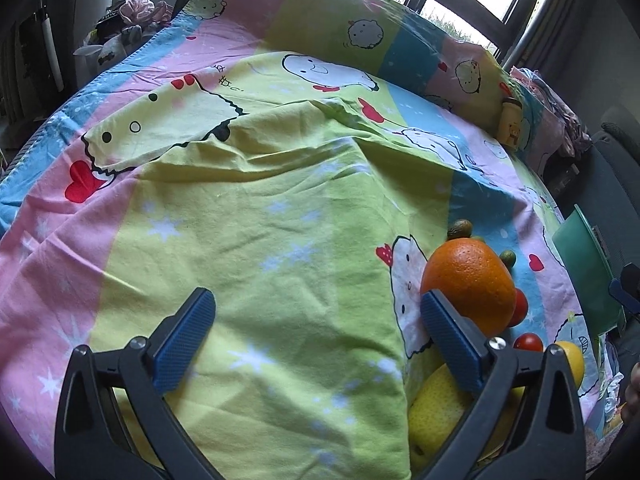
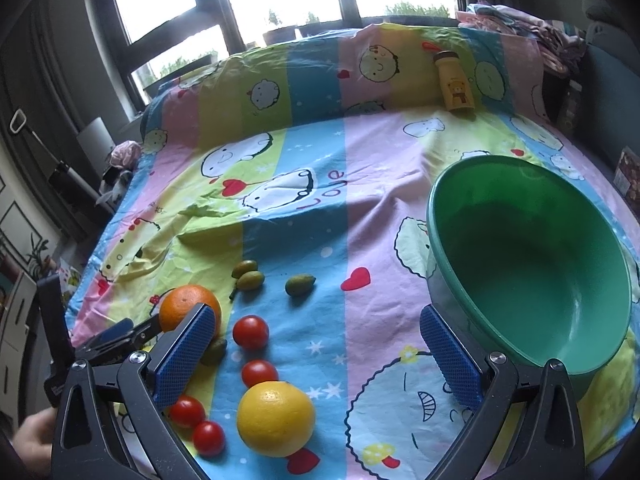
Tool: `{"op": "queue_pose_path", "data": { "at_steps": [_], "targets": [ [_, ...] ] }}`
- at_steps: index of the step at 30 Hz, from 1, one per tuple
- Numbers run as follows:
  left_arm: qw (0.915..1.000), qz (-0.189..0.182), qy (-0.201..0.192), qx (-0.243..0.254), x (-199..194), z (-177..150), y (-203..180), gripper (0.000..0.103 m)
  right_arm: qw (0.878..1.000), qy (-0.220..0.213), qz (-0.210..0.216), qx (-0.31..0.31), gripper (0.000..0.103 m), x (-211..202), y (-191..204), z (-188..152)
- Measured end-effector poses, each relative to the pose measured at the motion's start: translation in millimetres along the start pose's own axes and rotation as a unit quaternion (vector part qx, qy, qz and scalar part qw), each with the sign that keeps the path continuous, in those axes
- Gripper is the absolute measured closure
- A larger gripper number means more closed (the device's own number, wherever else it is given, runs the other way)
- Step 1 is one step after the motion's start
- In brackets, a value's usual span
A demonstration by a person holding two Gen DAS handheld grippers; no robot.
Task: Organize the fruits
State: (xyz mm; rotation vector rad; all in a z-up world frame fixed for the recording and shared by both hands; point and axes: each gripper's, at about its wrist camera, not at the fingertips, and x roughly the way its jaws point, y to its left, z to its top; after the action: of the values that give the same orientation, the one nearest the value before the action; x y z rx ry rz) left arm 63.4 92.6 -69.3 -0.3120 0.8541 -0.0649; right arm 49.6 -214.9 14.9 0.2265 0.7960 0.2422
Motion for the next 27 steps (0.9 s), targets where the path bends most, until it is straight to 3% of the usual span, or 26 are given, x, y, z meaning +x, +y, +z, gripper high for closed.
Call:
{"op": "queue_pose_path", "data": {
  "at_steps": [27],
  "targets": [
    [1.0, 0.001, 0.0, 0.0, 0.2, -0.2, -0.7, 0.0, 1.0, -0.015, 0.004, -0.009, 0.001, -10.2, 11.5, 2.4]
  ]
}}
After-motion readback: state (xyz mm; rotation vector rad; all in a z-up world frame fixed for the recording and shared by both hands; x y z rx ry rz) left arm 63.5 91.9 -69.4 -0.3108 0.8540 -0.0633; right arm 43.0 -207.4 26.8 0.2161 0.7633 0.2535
